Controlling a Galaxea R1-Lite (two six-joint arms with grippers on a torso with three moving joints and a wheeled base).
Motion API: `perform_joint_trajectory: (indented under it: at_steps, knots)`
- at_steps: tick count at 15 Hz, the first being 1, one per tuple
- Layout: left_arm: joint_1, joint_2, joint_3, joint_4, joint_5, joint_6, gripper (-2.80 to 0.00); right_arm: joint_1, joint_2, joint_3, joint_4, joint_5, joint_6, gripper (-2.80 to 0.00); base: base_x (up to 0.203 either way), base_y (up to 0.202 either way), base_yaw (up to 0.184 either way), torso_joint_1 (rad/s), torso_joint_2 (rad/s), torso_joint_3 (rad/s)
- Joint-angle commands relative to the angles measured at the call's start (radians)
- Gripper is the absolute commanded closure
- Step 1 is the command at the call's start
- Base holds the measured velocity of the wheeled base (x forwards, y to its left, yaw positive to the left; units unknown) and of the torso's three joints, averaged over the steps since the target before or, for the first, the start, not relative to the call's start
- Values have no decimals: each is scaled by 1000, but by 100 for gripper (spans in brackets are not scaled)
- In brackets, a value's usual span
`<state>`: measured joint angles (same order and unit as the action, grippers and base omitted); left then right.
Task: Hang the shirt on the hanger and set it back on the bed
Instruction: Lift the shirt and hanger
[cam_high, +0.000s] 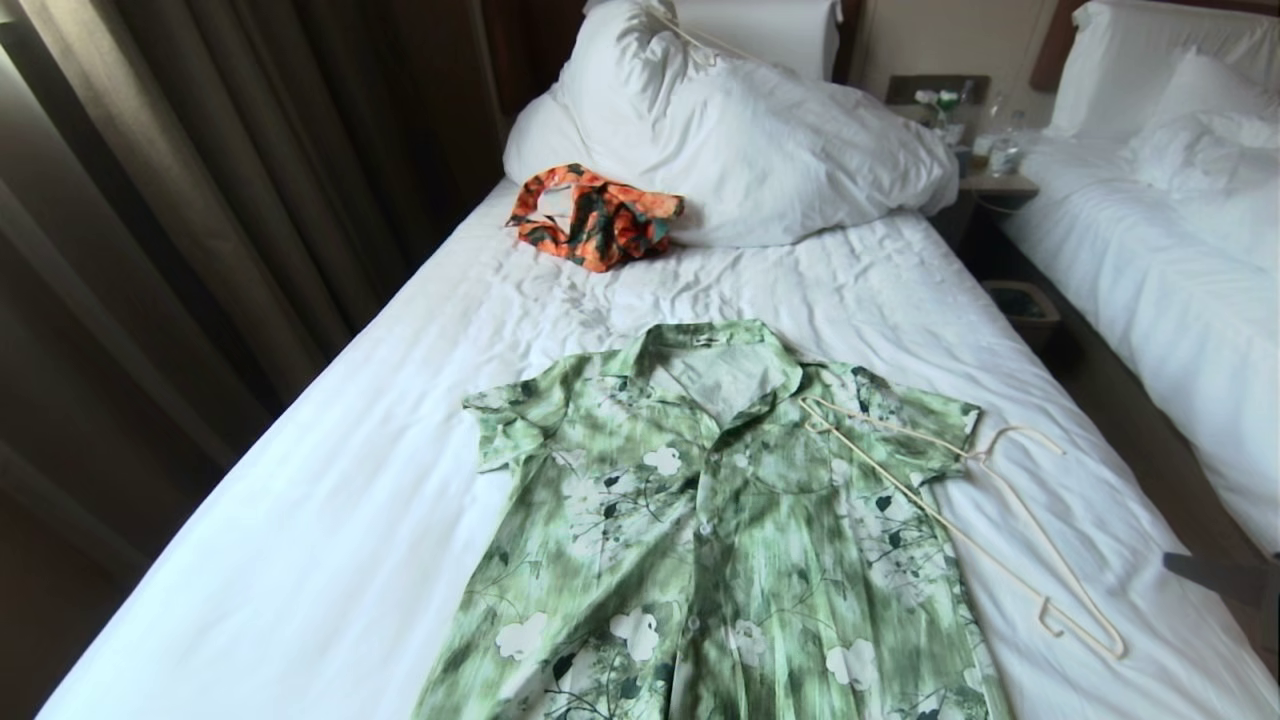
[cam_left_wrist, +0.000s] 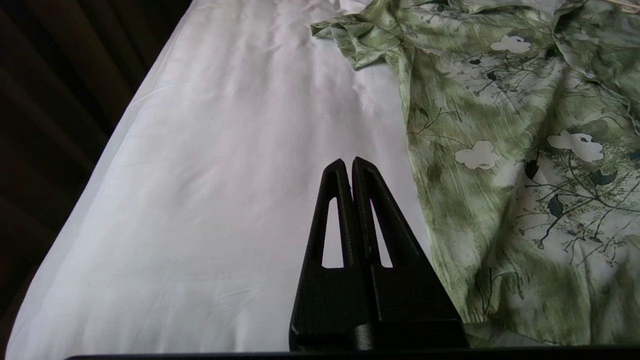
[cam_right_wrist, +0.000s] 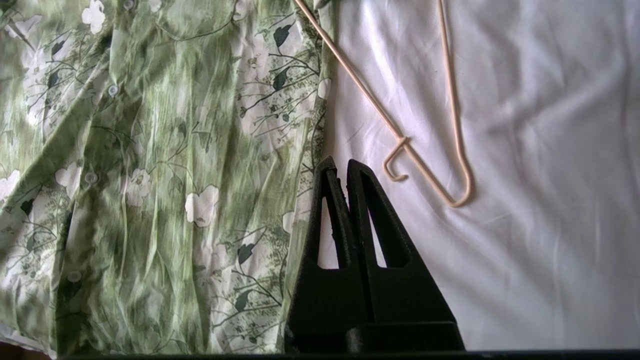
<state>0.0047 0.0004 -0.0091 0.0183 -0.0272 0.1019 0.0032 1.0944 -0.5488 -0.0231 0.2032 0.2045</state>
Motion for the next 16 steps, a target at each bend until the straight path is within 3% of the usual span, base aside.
perform_joint_trajectory:
  at_steps: [1, 4, 6, 9, 13, 14, 16]
  knots:
    - [0, -2, 0, 0, 0, 1, 0, -10, 301, -63, -23, 19, 51, 0, 0, 0, 0, 0, 0, 0]
    - [0, -2, 0, 0, 0, 1, 0, -71, 513, -186, -23, 81, 91, 0, 0, 0, 0, 0, 0, 0]
    - [0, -2, 0, 0, 0, 1, 0, -133, 611, -327, 58, 108, 100, 0, 0, 0, 0, 0, 0, 0]
    - [0, -2, 0, 0, 0, 1, 0, -211, 722, -550, 302, 187, 89, 0, 0, 0, 0, 0, 0, 0]
    - [0, -2, 0, 0, 0, 1, 0, -286, 876, -815, 625, 237, -9, 0, 0, 0, 0, 0, 0, 0]
    - [0, -2, 0, 0, 0, 1, 0, -301, 914, -865, 693, 251, -42, -280, 0, 0, 0, 0, 0, 0]
    - [0, -2, 0, 0, -2, 1, 0, -342, 973, -928, 765, 353, -102, -280, 0, 0, 0, 0, 0, 0]
